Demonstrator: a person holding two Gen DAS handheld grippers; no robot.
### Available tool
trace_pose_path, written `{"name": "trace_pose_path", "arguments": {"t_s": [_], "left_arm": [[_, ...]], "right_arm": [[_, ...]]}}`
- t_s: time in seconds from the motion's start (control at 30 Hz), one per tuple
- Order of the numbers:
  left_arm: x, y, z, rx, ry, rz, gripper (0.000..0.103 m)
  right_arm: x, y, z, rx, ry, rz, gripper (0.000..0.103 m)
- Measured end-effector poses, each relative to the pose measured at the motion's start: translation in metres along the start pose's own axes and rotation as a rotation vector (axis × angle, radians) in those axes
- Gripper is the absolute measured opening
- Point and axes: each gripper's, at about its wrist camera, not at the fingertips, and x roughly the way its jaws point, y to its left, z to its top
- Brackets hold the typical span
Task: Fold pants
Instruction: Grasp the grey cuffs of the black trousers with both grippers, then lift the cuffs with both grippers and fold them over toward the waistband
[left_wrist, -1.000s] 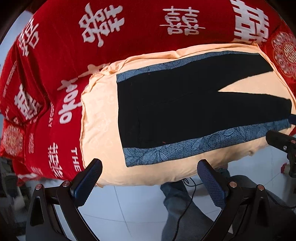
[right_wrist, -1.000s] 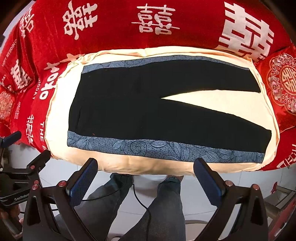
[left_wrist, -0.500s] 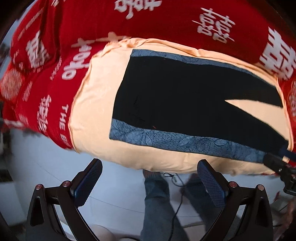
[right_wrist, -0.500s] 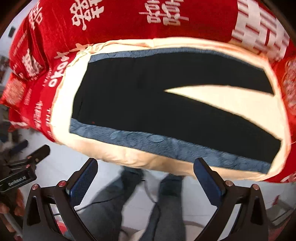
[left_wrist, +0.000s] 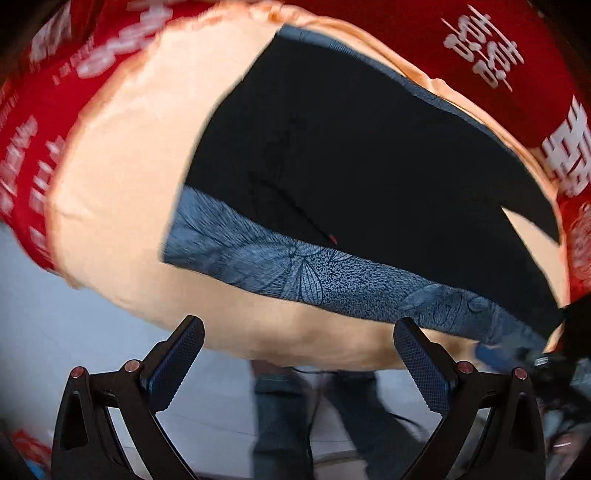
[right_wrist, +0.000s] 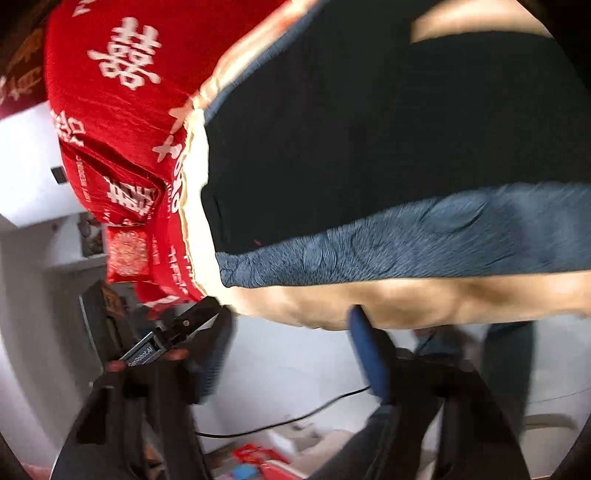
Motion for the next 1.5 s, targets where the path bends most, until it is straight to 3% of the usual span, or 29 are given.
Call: {"name": "trace_pose_path", "arguments": {"t_s": [0.13,0.5,0.63,0.8,0.93,1.07,1.13,1.23,1.3,1.4,1.5], "left_arm": [[0.029,0.017,0.0,-0.061,-0.005,-0.133,0.103],[0.054,0.017,0.005,-0.049,0.007,-0.254,0.103],[0.055,0.018,0.002,-0.072,0.008,-0.301,0.103],[0.054,0.025,0.011,-0.232,-0.012,-0.468,0.103],[0.055,0.029,0.023,-0.297,-0.046,-0.496,0.103],[0.055,0.041,0.038,-0.359,-0.12,-0.514,0.102],[0.056,0.041,0.046,-0.33,-0.13,-0.468,0.075],[0.055,0.04,0.053,-0.251,-0.111,-0.423,0.047],[0.052,0.042,0.054,-0.215,-0.111,-0.417,0.038],[0.045,0.042,0.056,-0.182,-0.105,-0.425,0.038],[0.039,0.037,0.06,-0.14,-0.101,-0.422,0.038]], "right_arm": [[0.035,-0.023,-0.003,0.011,-0.011,0.052,0.064],[0.065,-0.064,0.003,0.072,-0.079,0.203,0.064],[0.049,-0.041,0.015,0.039,-0.145,0.301,0.067],[0.022,-0.005,0.022,-0.05,-0.17,0.345,0.068],[0.009,0.001,0.024,-0.038,-0.177,0.392,0.068],[0.013,-0.002,0.021,-0.05,-0.154,0.37,0.068],[0.018,-0.012,0.019,-0.032,-0.148,0.357,0.068],[0.022,-0.035,0.017,0.021,-0.169,0.348,0.068],[0.022,-0.056,0.014,0.062,-0.186,0.338,0.068],[0.019,-0.088,0.01,0.137,-0.219,0.348,0.068],[0.013,-0.115,0.004,0.221,-0.258,0.431,0.068]]}}
